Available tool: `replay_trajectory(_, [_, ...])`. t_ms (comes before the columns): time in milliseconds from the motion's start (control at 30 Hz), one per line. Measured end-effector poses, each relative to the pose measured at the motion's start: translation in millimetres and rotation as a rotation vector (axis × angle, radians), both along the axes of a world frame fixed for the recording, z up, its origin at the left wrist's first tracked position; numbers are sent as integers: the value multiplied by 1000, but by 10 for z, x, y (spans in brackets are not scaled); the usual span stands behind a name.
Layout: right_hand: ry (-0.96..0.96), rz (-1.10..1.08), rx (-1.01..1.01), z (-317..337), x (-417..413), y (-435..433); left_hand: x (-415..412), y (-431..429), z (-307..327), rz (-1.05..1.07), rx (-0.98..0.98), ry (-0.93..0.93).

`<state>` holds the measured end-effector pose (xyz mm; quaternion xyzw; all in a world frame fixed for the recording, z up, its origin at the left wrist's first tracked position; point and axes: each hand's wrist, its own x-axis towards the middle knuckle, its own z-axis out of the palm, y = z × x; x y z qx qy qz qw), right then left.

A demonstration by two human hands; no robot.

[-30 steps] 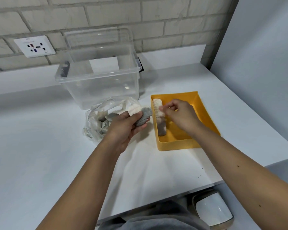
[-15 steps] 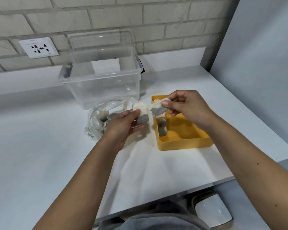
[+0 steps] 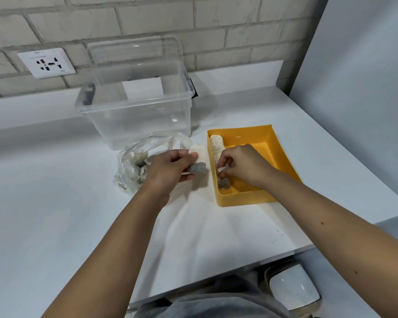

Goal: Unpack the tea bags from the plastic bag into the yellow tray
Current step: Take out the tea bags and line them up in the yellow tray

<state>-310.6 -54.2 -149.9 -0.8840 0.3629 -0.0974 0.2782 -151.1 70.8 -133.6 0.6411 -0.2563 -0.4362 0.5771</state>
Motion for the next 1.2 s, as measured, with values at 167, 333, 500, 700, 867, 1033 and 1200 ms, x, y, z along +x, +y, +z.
replay_trajectory(167, [-8, -3, -104, -56, 64, -2, -9, 1, -15, -17, 14, -17])
replay_trajectory(333, [-124, -94, -79, -2, -25, -27, -39, -7, 26, -11, 21, -52])
replay_trajectory(500, [-437, -146, 458, 436, -132, 47, -110, -111, 105, -62, -28, -49])
replay_trajectory(700, [-253, -124, 278, 473, -245, 31, -316, -169, 81, -115, -13, -111])
replay_trajectory(867, [-31, -137, 370, 147, -327, 10, -292, -116, -139, -53, 104, -605])
replay_trajectory(1033, [-17, -184, 356, -58, -232, 2, -304, -104, -212, -95, 149, -624])
replay_trajectory(1200, [-21, -141, 492, 78, -236, -26, -289, -102, -212, -106, 145, -593])
